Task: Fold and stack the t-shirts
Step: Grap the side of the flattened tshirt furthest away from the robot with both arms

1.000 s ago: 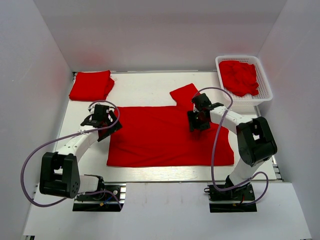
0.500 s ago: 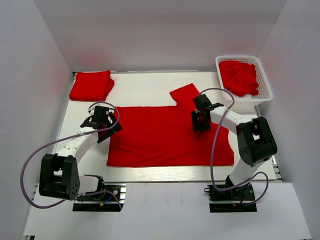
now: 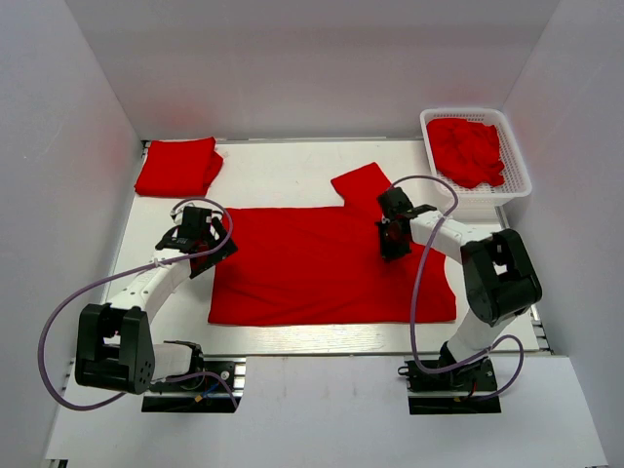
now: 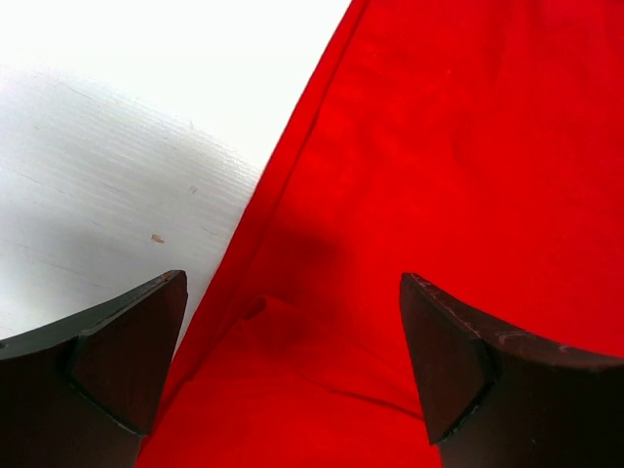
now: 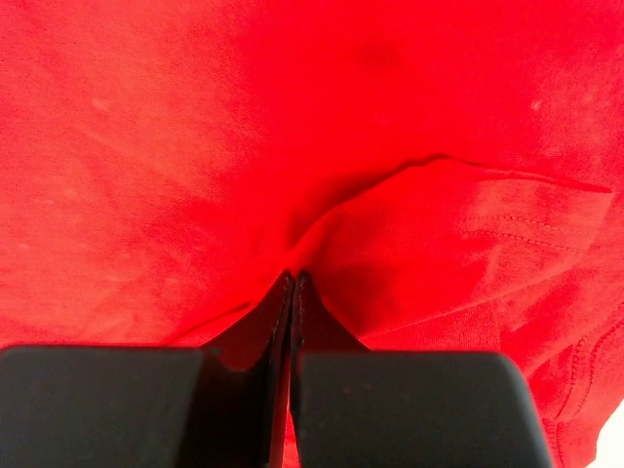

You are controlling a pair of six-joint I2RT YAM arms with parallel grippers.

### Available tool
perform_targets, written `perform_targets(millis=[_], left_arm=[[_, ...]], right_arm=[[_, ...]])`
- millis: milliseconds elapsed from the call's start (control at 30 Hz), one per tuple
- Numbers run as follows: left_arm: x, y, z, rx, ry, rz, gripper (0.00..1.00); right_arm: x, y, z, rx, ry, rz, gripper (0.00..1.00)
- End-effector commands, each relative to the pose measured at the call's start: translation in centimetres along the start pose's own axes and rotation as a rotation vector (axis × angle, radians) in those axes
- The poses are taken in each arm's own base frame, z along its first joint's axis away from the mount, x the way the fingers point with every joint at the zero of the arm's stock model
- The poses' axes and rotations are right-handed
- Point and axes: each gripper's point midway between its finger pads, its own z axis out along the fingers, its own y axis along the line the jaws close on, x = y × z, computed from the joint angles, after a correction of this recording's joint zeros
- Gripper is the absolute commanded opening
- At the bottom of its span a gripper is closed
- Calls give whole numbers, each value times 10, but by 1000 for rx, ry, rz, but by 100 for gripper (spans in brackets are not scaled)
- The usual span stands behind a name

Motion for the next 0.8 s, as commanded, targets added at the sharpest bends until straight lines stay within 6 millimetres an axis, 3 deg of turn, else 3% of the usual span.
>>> perform_targets(millis=[0,67,300,500,533,667,767], left_arm=[[-11,-3,-8,25,-46,-4,100],[-11,-3,-8,25,-46,-4,100],[-12,-6,-9,38,-48,-6,100],[-10,-5,-7,33,-40,-4,100],[-9,-7,-7,40,-35,-4,100],[-9,-7,-7,40,-35,-4,100],[-9,-7,-7,40,-35,-4,100]], right_arm=[[-35,13,-22,-54,-150,6,0],[-47,16,-34,-78,-212,-1,0],[-53,22,-45,-108,-246,-33,0],[-53,39,-38,-185,-242,-123,0],[-49,53,-39,-252,-227,-154,0],[-43,71,-31,-333,-206,-218,0],[-42,73,-28,-332,-197,-242,0]])
